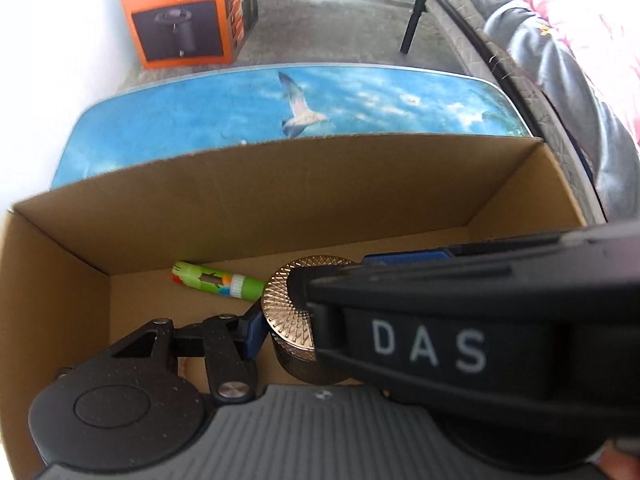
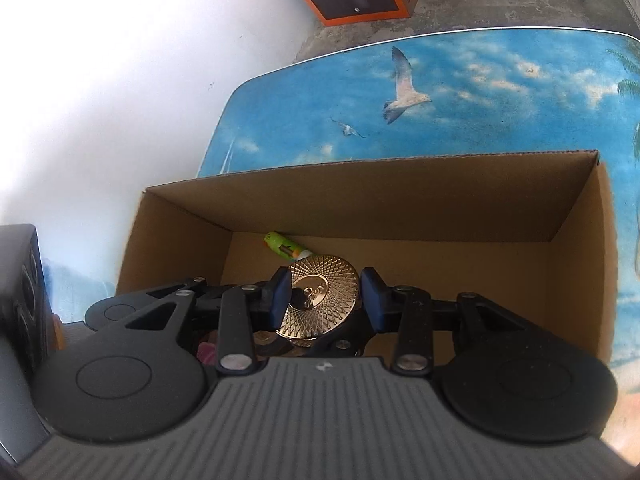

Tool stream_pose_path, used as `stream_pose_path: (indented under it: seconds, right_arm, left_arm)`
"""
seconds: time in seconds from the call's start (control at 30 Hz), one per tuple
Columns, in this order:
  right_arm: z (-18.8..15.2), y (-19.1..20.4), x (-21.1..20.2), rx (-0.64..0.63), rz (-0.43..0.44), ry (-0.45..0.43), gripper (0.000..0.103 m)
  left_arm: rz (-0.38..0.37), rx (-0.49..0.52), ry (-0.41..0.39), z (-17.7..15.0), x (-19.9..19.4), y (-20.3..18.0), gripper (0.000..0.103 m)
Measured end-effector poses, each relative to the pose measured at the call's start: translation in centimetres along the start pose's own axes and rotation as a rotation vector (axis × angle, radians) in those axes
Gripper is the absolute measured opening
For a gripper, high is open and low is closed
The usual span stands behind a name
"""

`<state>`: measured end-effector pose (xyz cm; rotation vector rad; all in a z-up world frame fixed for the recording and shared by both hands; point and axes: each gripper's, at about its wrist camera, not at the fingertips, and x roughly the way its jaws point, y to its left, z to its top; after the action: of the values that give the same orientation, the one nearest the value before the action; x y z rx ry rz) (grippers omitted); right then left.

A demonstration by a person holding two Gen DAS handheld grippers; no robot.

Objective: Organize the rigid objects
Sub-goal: 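Carry the gold-lidded jar into the box and open the right gripper, then move the right gripper to the black key fob and grasp it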

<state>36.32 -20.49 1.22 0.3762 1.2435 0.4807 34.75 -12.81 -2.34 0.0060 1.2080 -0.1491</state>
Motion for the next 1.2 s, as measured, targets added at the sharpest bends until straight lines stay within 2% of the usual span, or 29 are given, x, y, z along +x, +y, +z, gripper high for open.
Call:
stream_pose_path:
  seconds: [0.13,0.27,0.33,0.47,0.6,0.7,0.8,0.9,1.0,1.03,1.1,1.2]
  right_arm:
    - [0.1,-0.4,0.5,-0.005,-0.002,-0.011,0.037]
    - [-0.2,-0.1,0.1,-0.028,-0.014,-0.041,0.037]
    - [-0.5,0.1,-1.0,-0.025,0.011,-0.074,0.037]
    - [-2.0,0.8,-5.2,-0.015,0.059,-0.183,0.038]
    - [-5.6,1.5,-11.1,-0.01,0.114,-0.314,0.038]
    - [-9.6,1.9,-15.8,-0.02,0.156,-0.42,0.038]
    - [-14.6,2.1,-19.6,-0.03,0.176,-0.519,0.038]
    - [-19.1,1.8,-21.3,-0.025,0.185,-0.567,0.039]
    - [-23.0,1.0,-20.5,-0.009,0.186,-0.552,0.039]
    - [-23.9,0.8,-19.6,-0.007,0.169,-0.532,0.039]
    - [-25.3,0.6,-17.3,-0.005,0.118,-0.482,0.039]
    - [-26.1,0.1,-13.8,0.023,0.087,-0.403,0.039]
  left_arm:
    - [-0.043,-0.061,0.053,0.2,1.3,0.9,0.059]
    - [-0.045,-0.061,0.036,-0.1,1.0,1.2,0.061]
    - [-0.047,-0.06,0.027,-0.3,0.5,1.2,0.062]
    - [-0.048,-0.045,-0.028,-1.5,-1.9,1.1,0.068]
    - [-0.044,-0.019,-0.1,-3.2,-5.2,1.0,0.068]
    - [-0.059,-0.008,-0.141,-5.3,-7.8,1.3,0.068]
    - [-0.088,0.02,-0.182,-7.9,-10.4,1.6,0.068]
    - [-0.145,0.046,-0.208,-11.1,-12.5,1.7,0.068]
    - [-0.212,0.082,-0.204,-14.4,-13.6,1.7,0.068]
    - [-0.209,0.107,-0.234,-15.6,-13.9,1.4,0.069]
    - [-0.128,0.197,-0.308,-18.1,-14.8,0.2,0.071]
    - [-0.069,0.305,-0.367,-21.0,-15.3,-1.5,0.071]
